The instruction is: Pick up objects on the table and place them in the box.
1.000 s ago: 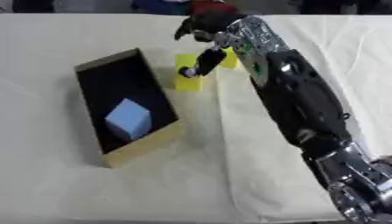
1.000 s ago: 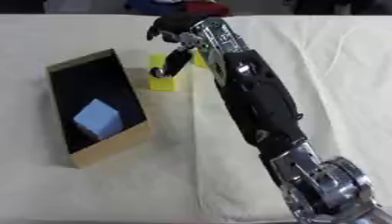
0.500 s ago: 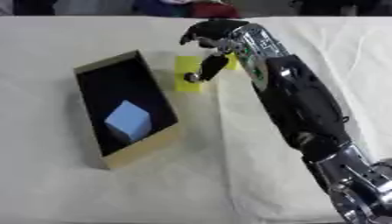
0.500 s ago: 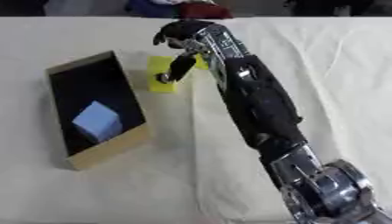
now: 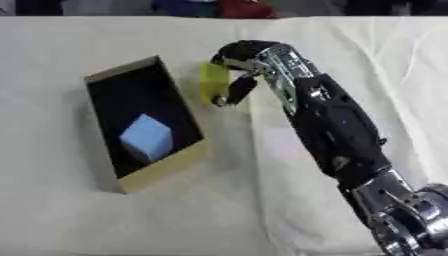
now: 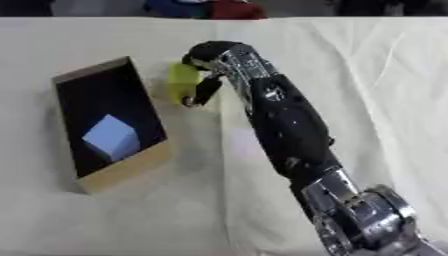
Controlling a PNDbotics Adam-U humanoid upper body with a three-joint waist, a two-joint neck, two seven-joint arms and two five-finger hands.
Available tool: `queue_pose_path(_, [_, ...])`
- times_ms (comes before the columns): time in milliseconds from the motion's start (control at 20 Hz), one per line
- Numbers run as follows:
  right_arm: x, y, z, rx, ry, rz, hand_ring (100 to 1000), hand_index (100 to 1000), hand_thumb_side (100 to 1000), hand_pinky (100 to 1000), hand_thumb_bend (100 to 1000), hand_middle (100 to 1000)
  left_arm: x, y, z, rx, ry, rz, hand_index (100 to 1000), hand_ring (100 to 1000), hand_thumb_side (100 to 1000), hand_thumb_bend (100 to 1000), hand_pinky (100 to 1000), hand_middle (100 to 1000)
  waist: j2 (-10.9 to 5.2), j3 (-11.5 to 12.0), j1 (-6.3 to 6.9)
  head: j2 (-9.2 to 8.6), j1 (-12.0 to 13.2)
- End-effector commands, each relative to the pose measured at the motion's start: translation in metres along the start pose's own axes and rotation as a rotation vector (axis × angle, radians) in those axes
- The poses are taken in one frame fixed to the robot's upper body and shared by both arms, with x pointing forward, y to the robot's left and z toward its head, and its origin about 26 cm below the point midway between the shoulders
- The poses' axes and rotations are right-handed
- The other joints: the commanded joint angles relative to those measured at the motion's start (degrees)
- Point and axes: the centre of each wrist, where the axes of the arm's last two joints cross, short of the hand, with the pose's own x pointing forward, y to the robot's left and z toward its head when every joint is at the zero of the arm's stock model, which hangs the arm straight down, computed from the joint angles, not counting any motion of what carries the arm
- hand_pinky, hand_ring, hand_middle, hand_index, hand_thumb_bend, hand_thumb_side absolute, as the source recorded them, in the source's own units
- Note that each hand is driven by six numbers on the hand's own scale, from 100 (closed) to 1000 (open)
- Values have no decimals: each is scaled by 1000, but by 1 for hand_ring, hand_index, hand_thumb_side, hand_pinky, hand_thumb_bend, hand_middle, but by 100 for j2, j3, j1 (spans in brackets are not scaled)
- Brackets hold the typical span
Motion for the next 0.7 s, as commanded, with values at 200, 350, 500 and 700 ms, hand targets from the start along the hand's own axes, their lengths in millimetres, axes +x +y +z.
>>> queue_pose_path(200, [4,-9,0,-59,-19,-15,928,775,576,841,273,651,6,3,-5,-6,-29,-10,804,652,679,100,603,785,-73,21,39,-49,-15])
queue_pose_path(350, [4,-18,4,-136,-2,-19,905,736,550,824,203,603,6,3,-6,-8,-30,-9,804,653,679,100,604,785,-85,20,38,-51,-11])
queue_pose_path(500, [3,-29,9,-206,5,-13,905,742,547,826,179,609,6,3,-6,-8,-32,-9,804,653,678,100,604,785,-96,25,41,-51,-8])
queue_pose_path(700, [2,-48,20,-277,-2,7,893,740,536,821,128,603,6,3,-6,-9,-33,-9,804,653,677,100,604,785,-107,25,33,-50,-5])
